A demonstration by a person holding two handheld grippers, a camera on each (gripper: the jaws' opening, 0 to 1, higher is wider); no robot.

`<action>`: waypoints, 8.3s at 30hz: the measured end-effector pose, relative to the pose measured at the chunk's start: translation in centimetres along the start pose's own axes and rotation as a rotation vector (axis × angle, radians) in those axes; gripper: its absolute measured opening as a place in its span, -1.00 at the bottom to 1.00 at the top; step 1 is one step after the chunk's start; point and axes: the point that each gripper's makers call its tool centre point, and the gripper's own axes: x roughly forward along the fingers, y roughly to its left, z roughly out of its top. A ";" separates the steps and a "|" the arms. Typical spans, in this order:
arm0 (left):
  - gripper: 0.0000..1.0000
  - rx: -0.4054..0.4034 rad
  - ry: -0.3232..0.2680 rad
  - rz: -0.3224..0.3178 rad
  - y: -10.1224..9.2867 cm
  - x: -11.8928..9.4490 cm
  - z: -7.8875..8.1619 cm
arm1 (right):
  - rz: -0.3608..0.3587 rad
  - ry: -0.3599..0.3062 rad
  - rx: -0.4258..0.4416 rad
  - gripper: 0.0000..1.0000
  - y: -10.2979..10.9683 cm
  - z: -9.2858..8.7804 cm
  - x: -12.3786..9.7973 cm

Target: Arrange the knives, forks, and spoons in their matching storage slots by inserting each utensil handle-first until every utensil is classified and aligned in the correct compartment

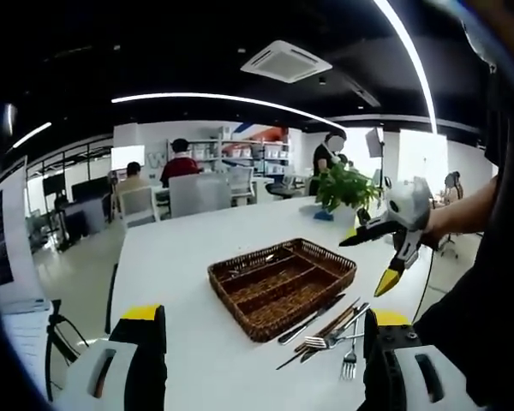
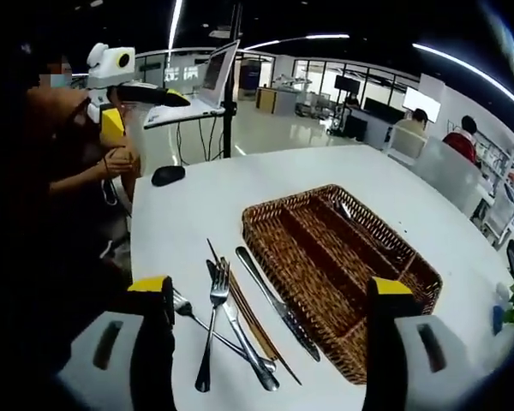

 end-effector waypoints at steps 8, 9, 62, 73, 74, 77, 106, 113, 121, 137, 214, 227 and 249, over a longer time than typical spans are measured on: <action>1.00 0.009 0.023 -0.007 -0.5 -0.3 -0.5 | 0.040 0.011 -0.025 0.69 1.5 -1.7 1.6; 1.00 0.005 0.024 -0.004 -0.4 -0.3 -0.6 | 0.048 0.016 -0.022 0.67 1.8 -2.1 1.9; 1.00 -0.036 0.022 0.049 2.1 -3.1 -1.8 | 0.181 0.180 -0.022 -0.97 7.6 -9.3 9.1; 1.00 -0.041 0.019 0.057 2.6 -3.5 -1.9 | 0.194 0.194 -0.071 -1.00 7.3 -8.7 9.1; 1.00 -0.041 0.018 0.058 2.7 -3.5 -1.9 | 0.194 0.195 -0.073 -1.00 7.3 -8.7 9.0; 1.00 -0.041 0.014 0.057 2.7 -3.4 -1.7 | 0.197 0.203 -0.087 -1.00 7.2 -8.6 8.8; 1.00 -0.020 -0.002 -0.014 1.0 -0.9 -0.1 | 0.234 0.170 -0.300 -1.00 3.6 -1.2 2.1; 1.00 -0.009 -0.005 -0.034 0.2 -0.1 0.4 | 0.218 0.156 -0.328 -1.00 2.2 1.4 -0.3; 1.00 0.006 0.004 -0.068 -0.3 0.2 0.8 | 0.216 0.168 -0.392 -1.00 1.4 3.7 -2.4; 1.00 0.020 0.032 -0.110 -1.1 0.8 0.9 | 0.207 0.173 -0.410 -1.00 0.1 5.8 -4.4; 1.00 -0.017 0.066 -0.117 0.0 1.9 -0.2 | 0.271 0.219 -0.545 -1.00 -6.8 7.3 4.6; 1.00 -0.032 0.084 -0.127 -0.2 3.0 -1.2 | 0.275 0.228 -0.555 -1.00 -8.6 7.3 7.2; 1.00 0.051 0.091 -0.127 0.1 3.8 0.4 | 0.244 0.237 -0.590 -1.00 -12.3 9.2 10.1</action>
